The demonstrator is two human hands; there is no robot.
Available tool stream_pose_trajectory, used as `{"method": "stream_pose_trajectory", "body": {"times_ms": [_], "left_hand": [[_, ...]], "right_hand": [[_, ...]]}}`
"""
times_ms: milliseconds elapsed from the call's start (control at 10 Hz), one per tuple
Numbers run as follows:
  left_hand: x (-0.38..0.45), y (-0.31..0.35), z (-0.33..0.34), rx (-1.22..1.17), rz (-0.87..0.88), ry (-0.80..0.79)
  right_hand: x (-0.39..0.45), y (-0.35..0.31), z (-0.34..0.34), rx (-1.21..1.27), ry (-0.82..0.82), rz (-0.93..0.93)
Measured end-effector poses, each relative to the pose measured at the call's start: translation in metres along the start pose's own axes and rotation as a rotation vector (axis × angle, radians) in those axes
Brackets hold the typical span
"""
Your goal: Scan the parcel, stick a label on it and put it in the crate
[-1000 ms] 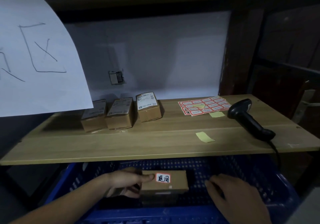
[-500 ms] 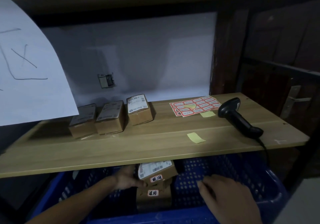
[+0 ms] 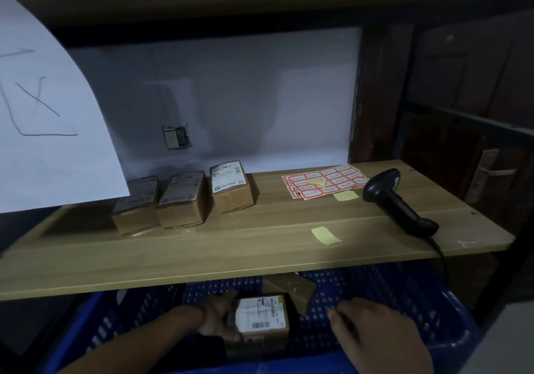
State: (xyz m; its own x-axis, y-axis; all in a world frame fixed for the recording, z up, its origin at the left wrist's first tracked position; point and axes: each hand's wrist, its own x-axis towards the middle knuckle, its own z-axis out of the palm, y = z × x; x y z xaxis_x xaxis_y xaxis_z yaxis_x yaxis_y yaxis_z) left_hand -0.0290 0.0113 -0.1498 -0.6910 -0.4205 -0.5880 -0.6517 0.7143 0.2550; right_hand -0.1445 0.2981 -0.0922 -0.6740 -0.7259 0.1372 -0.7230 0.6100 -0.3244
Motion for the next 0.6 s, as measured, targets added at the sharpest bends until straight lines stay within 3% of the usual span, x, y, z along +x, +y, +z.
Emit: {"method": "stream_pose_trajectory", "body": {"times_ms": [200,300,500,600], "left_hand": [[-0.022,0.0,-0.018,0.145,0.159,0.015],[-0.062,0.01,-0.018,0.1,0.341,0.094],[-0.146,0.04,-0.02,-0.325,0.62,0.578],[-0.159,0.03,-0.027,-0.537,0.604,0.85]], "right_hand": [[-0.002,0.003,0.007,-0.007,0.063,-0.02],[-0.002,0.009,0.012,0.072,0.148,-0.06],[0.001,0.009,0.002,0.255,0.293,-0.195],[0.0,-0.008,-0.019,0.385,0.357,-0.258]]}}
